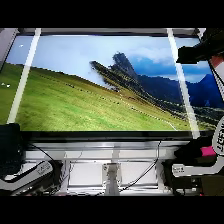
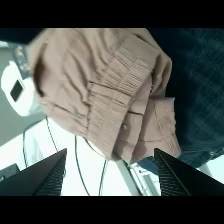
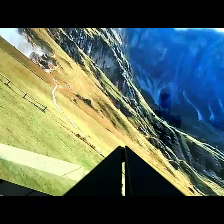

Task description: Fold the clothes and pants, and hang the long-sleeved shirts on hangers.

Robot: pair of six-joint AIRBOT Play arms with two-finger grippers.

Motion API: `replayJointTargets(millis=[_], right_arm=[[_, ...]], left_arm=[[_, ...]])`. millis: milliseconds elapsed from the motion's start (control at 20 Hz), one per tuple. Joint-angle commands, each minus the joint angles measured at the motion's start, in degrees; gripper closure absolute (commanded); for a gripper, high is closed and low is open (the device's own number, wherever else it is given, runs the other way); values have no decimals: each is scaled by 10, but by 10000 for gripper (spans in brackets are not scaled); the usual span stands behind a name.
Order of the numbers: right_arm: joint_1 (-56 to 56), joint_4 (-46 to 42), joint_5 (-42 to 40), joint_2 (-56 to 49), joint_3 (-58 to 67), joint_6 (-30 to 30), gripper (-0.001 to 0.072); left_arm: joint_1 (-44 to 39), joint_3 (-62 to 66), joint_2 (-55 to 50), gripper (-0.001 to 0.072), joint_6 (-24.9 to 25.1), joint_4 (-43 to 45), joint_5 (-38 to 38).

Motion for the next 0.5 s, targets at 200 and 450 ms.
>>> replayJointTargets(millis=[200,450], right_arm=[[1,0,0,0,0,0,703],[1,0,0,0,0,0,703]], left_arm=[[61,-142,0,62,-34,26,104],[81,-188,-2,62,-56,42,176]])
